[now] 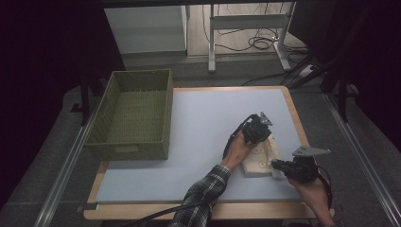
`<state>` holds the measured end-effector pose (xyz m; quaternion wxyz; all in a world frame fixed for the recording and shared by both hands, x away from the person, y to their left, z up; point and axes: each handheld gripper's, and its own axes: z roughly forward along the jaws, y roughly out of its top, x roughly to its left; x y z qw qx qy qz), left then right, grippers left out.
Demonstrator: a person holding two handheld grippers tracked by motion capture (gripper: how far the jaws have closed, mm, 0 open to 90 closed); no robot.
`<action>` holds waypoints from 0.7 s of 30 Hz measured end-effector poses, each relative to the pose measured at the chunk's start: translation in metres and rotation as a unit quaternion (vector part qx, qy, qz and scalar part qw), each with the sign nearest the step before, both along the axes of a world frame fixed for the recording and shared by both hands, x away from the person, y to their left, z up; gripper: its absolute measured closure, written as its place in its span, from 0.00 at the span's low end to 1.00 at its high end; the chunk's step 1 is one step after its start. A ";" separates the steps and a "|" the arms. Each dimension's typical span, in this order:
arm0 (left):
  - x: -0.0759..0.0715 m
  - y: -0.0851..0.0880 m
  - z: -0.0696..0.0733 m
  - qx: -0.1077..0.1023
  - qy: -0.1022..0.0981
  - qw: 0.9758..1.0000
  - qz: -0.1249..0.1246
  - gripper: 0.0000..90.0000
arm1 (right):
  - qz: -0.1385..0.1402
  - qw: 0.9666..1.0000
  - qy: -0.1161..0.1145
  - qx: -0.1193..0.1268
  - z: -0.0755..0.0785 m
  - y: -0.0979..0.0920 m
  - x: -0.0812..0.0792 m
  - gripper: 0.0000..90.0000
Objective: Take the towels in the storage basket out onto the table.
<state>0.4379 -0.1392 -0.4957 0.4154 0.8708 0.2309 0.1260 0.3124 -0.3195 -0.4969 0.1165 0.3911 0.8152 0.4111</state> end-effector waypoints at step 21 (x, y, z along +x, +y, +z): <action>-0.006 0.043 0.006 -0.008 0.014 0.999 0.037 0.53 | -0.061 0.998 0.006 -0.025 0.000 -0.053 -0.017 0.68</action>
